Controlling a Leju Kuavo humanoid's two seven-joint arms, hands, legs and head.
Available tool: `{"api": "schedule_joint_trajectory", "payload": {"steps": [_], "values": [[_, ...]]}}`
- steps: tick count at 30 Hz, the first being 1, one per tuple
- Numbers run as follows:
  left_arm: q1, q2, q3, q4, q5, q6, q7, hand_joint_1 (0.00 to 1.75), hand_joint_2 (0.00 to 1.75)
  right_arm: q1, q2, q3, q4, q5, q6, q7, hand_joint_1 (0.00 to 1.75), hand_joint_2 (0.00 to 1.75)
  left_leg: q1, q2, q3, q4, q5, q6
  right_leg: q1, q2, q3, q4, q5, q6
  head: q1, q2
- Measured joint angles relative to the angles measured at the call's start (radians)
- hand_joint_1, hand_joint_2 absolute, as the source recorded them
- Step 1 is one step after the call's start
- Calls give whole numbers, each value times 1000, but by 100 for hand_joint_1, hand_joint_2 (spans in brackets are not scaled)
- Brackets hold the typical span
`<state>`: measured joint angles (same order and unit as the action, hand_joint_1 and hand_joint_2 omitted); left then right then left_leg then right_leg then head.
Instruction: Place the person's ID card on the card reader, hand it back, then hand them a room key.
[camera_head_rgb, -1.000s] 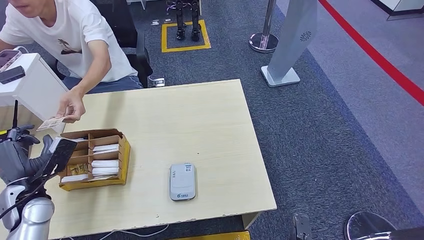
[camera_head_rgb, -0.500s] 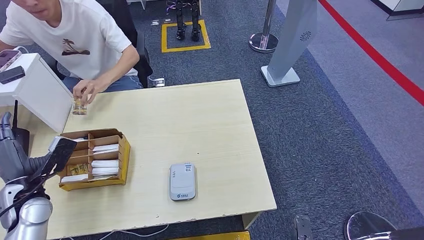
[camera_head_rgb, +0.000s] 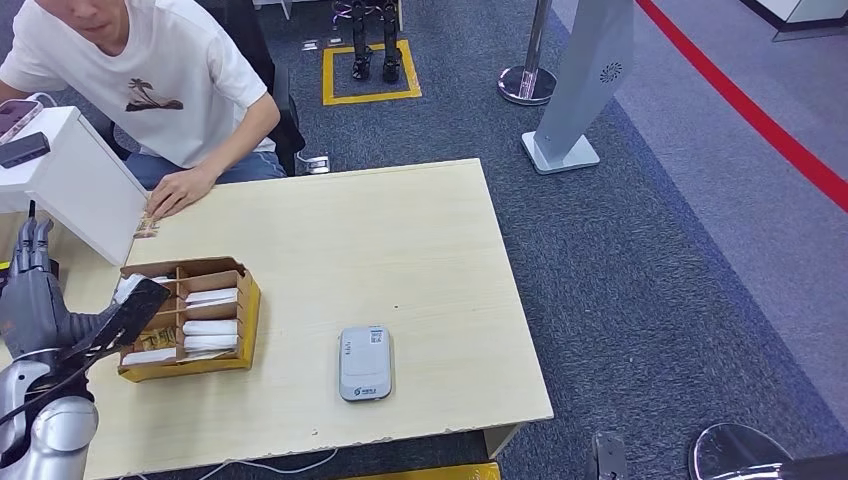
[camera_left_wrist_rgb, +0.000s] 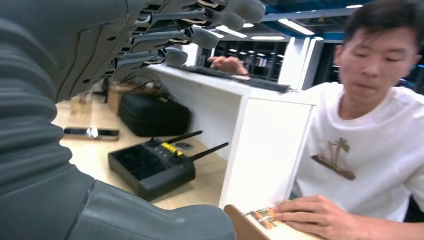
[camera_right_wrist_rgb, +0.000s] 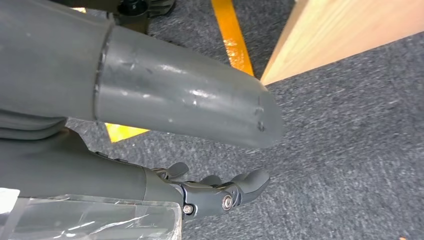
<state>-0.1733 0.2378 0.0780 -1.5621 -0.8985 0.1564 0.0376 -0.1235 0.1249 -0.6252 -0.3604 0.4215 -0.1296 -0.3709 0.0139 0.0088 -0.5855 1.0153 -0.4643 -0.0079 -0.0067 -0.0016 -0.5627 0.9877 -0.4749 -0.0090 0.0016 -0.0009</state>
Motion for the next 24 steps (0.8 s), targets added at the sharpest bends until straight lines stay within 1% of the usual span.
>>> {"api": "schedule_joint_trajectory", "payload": {"steps": [3,5,9,15,19,24], "values": [[5,12,-17,-38,10,-33,7,0,175,-7,0,-3,-3,-2,0,2,0,0,0,0,0,0,0,0,0,0,0,0,0,0,0,0],[20,14,-29,-63,48,-55,-7,0,175,-8,0,-8,-3,-4,3,1,0,0,0,0,0,0,0,0,0,0,0,0,0,0,0,0],[69,15,-56,-114,147,-111,-39,0,175,-9,0,-17,-3,-8,11,-8,0,0,0,0,0,0,0,0,0,0,0,0,0,0,0,0],[142,16,-92,-172,238,-175,-58,0,175,-9,0,-31,-3,-8,11,-15,0,0,0,0,0,0,0,0,0,0,0,0,-1,0,0,0],[175,21,-107,-191,255,-193,-60,0,175,-9,0,-39,-3,-8,11,-15,0,0,0,0,0,0,0,0,0,0,0,0,0,0,0,0],[190,25,-113,-203,256,-194,-60,0,175,-9,0,-41,-3,-8,11,-16,0,0,0,0,0,0,0,0,0,0,0,0,0,0,0,0]]}}
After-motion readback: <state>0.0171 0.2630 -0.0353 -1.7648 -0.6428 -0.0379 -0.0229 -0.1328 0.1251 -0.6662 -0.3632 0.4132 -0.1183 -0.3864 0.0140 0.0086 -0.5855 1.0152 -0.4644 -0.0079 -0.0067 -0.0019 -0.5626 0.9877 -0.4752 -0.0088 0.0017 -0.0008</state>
